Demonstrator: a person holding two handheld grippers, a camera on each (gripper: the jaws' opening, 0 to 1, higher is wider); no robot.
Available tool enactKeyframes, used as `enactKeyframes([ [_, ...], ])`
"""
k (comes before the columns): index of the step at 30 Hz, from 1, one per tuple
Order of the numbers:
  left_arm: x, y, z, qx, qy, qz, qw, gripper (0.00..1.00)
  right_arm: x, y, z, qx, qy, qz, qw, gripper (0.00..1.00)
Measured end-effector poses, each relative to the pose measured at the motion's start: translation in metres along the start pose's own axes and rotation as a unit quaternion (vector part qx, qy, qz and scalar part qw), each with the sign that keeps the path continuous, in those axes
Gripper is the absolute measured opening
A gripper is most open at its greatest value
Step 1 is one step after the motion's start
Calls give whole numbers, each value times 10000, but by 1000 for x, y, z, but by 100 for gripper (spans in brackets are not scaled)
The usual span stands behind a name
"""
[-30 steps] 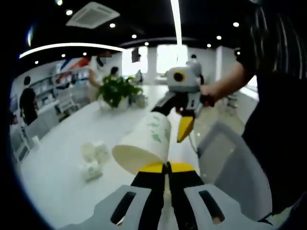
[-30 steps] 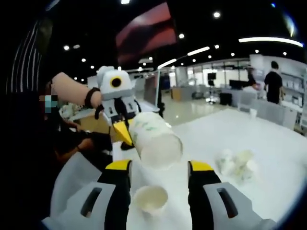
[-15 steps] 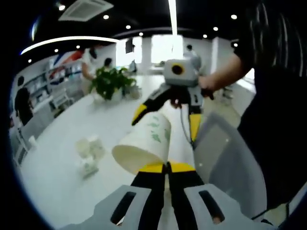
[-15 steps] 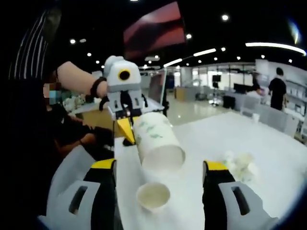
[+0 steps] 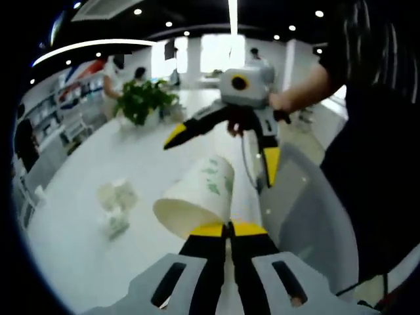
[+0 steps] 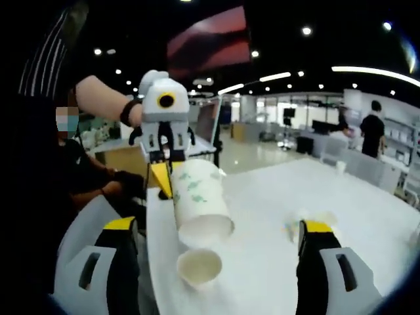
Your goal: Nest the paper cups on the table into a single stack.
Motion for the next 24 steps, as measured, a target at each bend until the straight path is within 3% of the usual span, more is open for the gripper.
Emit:
enactKeyframes([
  [11,2,-8,10,802,48,-246,9965,0,0,8,-4,-80,-25,-25,10000,98],
  [15,6,-10,9,1412,-103,-242,9896,0,0,11,-6,-102,-46,-22,9999,97],
  [24,7,-20,19,1830,76,-427,9821,0,0,15,-11,-200,-135,-65,9997,96],
])
Point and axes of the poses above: the point that each gripper's makers call its tool centre point, and the gripper's own axes: y roughly backward along the fingers, x roughly to its left, z roughly out of its top, the point moved 10 cm from there along y, roughly backward along the fingers, and after that the axes turned 12 degrees about -y, right-handed, at the moved point
